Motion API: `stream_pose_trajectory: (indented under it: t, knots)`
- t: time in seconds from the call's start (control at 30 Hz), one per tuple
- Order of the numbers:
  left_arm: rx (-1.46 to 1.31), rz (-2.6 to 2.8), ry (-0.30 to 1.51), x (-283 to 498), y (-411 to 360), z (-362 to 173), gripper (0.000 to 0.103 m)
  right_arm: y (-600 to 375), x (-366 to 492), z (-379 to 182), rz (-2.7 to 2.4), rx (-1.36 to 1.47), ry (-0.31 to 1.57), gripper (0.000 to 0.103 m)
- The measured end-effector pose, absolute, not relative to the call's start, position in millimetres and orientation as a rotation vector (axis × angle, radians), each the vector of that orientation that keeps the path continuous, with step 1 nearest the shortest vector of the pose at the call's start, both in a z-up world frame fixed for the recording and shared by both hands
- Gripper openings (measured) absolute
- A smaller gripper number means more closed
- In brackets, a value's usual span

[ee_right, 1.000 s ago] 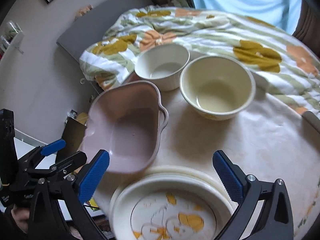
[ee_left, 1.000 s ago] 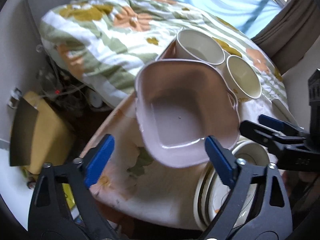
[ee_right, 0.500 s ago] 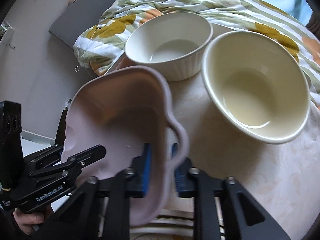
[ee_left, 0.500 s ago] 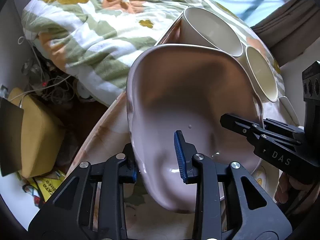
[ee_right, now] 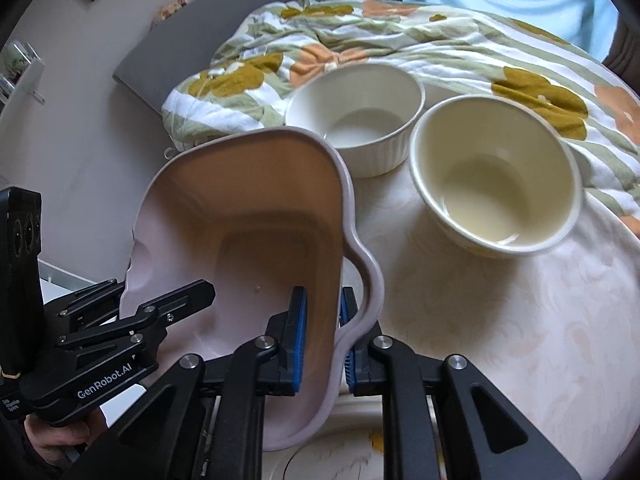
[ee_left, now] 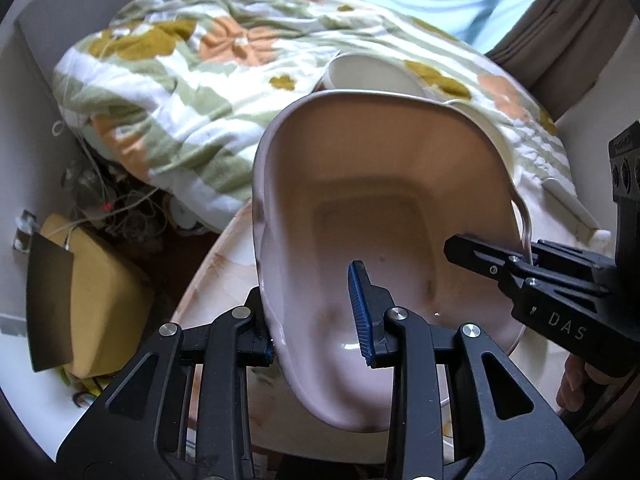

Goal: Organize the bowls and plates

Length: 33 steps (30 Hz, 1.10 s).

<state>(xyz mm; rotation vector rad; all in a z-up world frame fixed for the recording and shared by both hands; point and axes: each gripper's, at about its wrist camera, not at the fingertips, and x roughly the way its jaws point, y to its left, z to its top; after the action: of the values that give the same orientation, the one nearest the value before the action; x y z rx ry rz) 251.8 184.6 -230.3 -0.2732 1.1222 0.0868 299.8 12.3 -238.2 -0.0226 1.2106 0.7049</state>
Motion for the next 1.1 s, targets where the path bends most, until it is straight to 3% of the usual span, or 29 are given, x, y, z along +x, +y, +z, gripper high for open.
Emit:
stream_pose_trajectory:
  t: [0.3,0.6,1.1]
  knots:
    - [-0.155,-0.017,1.059,216.4,80.8,-175.6,0.027,-84.7,246.0,-181.4,0.608,0.074,1.118,0.015]
    - [-0.081,-0.229,1.060,185.0,-53.8,-164.0,0.027,-218.6,179.5,-160.0,0.408,0.176,1.069,0.015]
    - [-0.041,-0.431,1.228,196.9,-206.1,-247.0,0.027,-361.9,161.2,-227.9,0.149,0.302,1.172,0.015]
